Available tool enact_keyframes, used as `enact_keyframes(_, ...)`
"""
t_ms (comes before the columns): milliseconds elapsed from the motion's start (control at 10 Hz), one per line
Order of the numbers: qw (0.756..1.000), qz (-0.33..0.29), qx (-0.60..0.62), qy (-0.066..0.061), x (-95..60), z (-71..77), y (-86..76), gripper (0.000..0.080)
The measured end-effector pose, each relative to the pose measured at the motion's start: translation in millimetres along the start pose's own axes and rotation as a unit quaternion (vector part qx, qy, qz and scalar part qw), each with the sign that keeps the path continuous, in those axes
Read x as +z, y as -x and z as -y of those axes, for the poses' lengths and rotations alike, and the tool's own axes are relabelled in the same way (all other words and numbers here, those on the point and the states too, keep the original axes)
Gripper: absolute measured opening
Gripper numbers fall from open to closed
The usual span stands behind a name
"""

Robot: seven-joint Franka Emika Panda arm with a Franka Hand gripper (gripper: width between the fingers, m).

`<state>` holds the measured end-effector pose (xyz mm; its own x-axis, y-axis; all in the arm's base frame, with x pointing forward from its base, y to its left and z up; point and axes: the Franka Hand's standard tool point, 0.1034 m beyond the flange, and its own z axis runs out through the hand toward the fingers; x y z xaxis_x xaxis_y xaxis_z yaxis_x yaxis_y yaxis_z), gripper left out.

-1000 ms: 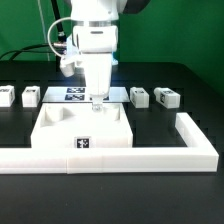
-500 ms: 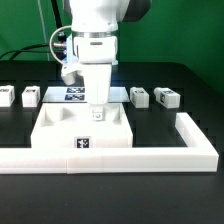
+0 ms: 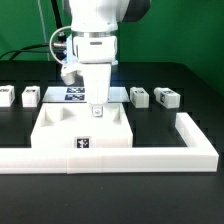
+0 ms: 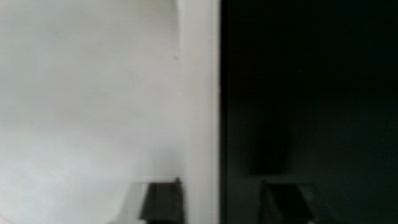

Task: Assemble square table

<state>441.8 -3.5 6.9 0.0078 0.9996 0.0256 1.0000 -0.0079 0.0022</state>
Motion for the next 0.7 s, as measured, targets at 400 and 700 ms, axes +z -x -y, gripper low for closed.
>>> enact_keyframes(400,1.0,0.0,0.001,0.0,0.0,0.0,0.2,0.0057)
enact_keyframes(700,1.0,0.0,0.008,-0.001,0.0,-0.1,-2.3,0.0057)
